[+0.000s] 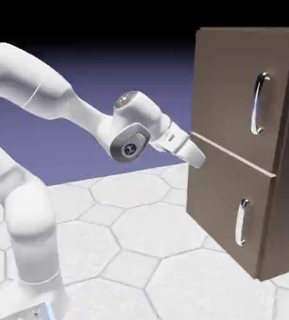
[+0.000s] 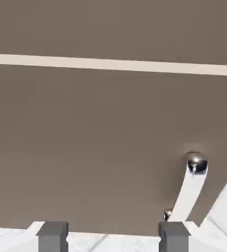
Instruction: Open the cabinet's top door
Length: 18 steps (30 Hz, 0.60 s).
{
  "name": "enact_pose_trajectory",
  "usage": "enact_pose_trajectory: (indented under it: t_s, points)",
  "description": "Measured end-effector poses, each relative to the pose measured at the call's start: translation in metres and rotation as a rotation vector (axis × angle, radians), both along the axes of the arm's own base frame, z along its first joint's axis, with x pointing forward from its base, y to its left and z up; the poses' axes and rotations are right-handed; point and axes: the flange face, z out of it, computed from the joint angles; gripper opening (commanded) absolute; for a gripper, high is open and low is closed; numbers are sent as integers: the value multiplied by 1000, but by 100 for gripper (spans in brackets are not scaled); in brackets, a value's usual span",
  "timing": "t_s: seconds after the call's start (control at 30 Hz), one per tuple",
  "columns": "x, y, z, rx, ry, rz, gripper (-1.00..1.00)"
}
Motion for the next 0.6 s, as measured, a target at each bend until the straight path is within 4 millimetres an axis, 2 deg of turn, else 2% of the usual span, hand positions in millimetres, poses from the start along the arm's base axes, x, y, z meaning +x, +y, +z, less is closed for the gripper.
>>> enact_pose_trajectory:
  t_s: [0.3,0.6]
  points:
    - [6,20,46,-332,-112,304,0]
    - [5,30,82,-691,-223,554,0]
